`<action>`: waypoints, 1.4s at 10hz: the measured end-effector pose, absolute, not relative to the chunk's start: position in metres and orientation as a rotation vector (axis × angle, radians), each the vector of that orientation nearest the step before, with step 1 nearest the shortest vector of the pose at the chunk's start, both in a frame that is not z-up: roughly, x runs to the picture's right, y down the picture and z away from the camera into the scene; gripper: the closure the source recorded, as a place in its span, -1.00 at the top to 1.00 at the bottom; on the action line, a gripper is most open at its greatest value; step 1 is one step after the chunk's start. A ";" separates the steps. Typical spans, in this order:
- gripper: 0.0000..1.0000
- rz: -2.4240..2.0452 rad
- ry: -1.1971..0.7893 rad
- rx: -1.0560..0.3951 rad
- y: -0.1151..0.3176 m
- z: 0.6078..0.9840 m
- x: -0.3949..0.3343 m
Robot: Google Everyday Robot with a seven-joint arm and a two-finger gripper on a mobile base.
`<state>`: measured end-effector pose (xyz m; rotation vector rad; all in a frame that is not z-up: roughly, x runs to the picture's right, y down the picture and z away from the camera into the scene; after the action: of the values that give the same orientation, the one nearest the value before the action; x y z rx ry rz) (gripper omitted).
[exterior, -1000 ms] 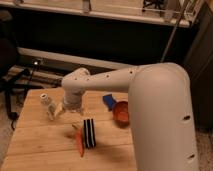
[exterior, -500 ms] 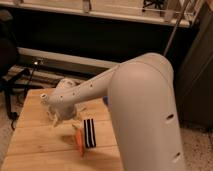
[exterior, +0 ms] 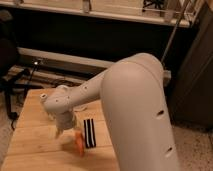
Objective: Place the pepper on the white sponge
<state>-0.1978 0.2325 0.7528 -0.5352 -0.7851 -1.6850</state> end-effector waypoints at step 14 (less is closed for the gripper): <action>0.60 -1.733 -0.986 -0.479 0.250 0.783 -0.204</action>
<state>-0.2037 0.2503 0.7834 -0.4788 -0.9860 -1.7332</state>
